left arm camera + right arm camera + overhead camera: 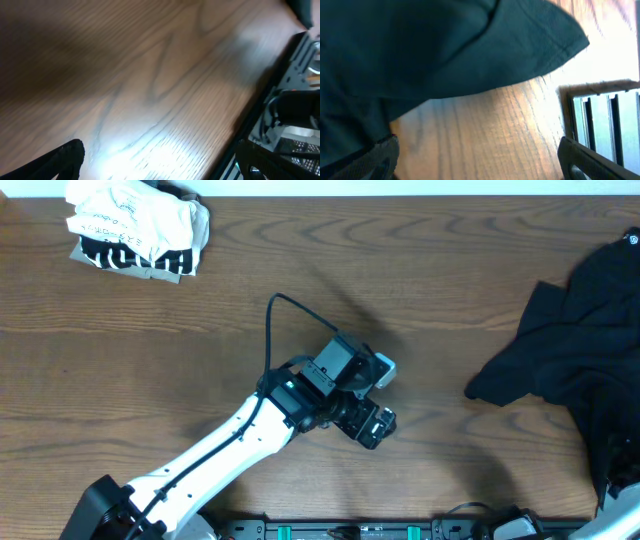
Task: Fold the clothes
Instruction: 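Reach the left gripper across the table toward the black shirt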
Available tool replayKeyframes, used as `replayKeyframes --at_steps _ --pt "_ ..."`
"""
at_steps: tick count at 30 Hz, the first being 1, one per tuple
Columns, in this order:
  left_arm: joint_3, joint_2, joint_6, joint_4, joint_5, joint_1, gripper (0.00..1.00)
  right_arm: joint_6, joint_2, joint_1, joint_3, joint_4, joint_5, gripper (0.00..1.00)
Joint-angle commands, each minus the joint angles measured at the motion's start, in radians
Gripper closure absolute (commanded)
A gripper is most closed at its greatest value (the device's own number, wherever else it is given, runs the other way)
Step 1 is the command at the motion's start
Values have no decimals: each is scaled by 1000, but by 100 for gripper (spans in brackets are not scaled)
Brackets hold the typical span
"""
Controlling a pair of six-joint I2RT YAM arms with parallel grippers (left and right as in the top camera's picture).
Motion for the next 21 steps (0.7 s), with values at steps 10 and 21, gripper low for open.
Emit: replayKeyframes --at_steps 10,21 --pt "19 200 -134 311 11 -77 2 34 66 -13 -6 30 10 1" --pt "20 312 -378 685 -84 -81 10 48 66 -13 -6 -4 -29 1"
